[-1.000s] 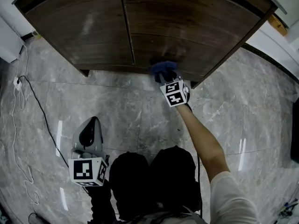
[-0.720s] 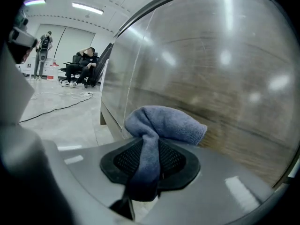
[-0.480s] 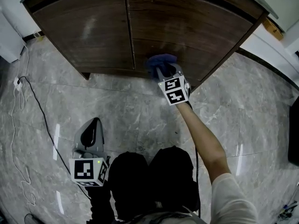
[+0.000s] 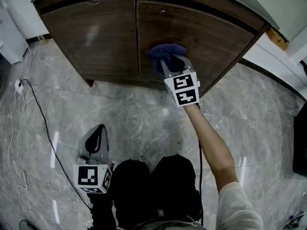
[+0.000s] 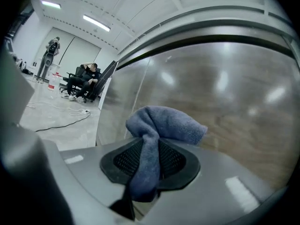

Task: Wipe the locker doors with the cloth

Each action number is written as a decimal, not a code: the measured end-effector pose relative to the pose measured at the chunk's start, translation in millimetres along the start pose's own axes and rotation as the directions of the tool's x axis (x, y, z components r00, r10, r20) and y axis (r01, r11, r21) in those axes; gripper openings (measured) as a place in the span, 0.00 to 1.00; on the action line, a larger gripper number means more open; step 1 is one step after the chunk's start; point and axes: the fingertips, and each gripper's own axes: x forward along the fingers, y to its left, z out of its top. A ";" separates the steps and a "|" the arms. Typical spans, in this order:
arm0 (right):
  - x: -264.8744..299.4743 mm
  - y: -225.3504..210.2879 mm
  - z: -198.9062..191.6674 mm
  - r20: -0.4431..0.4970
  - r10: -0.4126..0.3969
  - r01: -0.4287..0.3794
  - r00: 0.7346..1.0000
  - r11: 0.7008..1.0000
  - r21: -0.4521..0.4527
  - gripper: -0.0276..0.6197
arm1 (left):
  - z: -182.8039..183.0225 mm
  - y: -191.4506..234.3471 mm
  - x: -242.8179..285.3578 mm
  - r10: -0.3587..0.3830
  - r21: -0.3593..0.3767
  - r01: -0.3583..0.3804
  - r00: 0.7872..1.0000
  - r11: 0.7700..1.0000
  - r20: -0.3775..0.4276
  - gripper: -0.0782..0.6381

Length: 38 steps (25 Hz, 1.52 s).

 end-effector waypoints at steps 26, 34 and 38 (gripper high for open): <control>-23.9 -39.8 175.0 0.262 -0.059 0.064 0.963 0.998 -0.008 0.20 | -0.8 5.0 -5.7 0.002 -0.024 -0.001 1.000 1.000 0.015 0.11; -20.2 -35.0 174.6 0.288 -0.073 0.078 0.955 0.997 -0.004 0.20 | -4.0 6.0 -6.6 0.002 -0.025 -0.002 1.000 1.000 0.009 0.11; -9.0 -19.8 150.4 0.259 -0.054 0.061 0.964 0.998 -0.019 0.20 | -5.0 5.8 -7.5 0.002 -0.021 -0.001 1.000 1.000 0.006 0.11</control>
